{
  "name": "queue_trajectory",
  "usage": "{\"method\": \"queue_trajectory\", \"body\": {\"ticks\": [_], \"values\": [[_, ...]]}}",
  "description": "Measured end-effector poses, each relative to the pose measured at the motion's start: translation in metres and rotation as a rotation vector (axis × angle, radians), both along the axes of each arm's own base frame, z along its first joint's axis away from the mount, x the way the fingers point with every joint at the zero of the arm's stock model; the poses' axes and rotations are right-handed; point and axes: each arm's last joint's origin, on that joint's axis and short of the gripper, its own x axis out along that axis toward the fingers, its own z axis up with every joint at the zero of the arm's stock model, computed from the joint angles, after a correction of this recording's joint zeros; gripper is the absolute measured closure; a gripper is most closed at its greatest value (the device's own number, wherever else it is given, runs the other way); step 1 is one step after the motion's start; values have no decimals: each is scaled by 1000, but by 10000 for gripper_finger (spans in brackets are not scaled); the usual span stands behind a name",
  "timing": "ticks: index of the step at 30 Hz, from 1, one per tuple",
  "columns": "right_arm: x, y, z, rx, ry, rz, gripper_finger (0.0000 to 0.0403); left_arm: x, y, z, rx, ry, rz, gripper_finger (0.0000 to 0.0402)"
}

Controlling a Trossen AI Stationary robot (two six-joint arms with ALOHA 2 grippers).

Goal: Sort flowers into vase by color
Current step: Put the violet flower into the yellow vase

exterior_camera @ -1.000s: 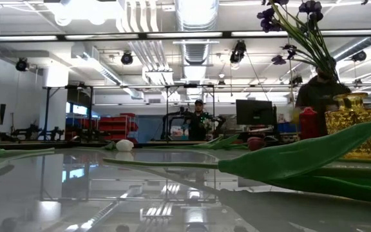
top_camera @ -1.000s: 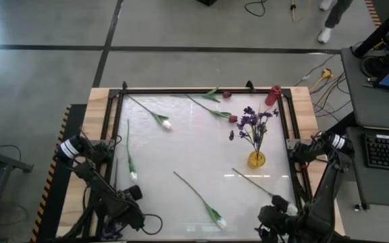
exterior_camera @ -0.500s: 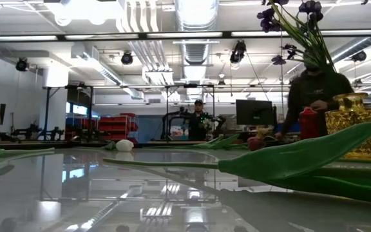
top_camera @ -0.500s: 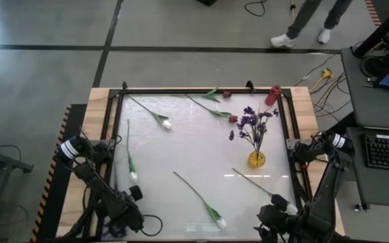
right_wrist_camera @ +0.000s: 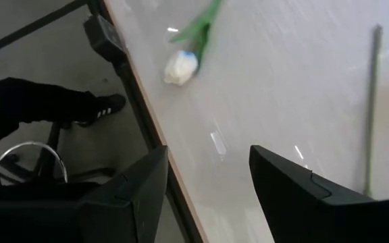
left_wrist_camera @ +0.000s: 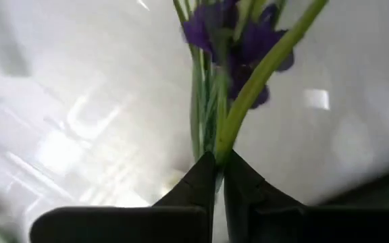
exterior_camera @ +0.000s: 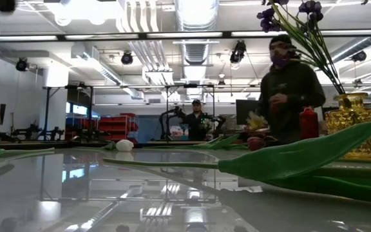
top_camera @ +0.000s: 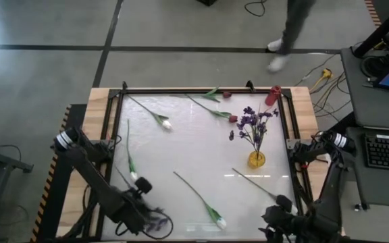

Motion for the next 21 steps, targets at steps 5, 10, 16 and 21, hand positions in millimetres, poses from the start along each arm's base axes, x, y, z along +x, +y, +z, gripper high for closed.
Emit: {"method": "queue_trajectory", "body": {"ticks": [5,10,16,21], "values": [[-14,2,-2,-28,-66,-50,202,15,27,66,-164,-402,266,401],[-10,11,-18,-57,-98,-59,202,24,45,121,-461,-824,429,401],[11,28,-47,-184,-358,-77,202,34,48,152,-783,-1156,457,402],[48,45,-62,-406,-705,-108,202,54,40,137,-936,-1345,450,401]]}}
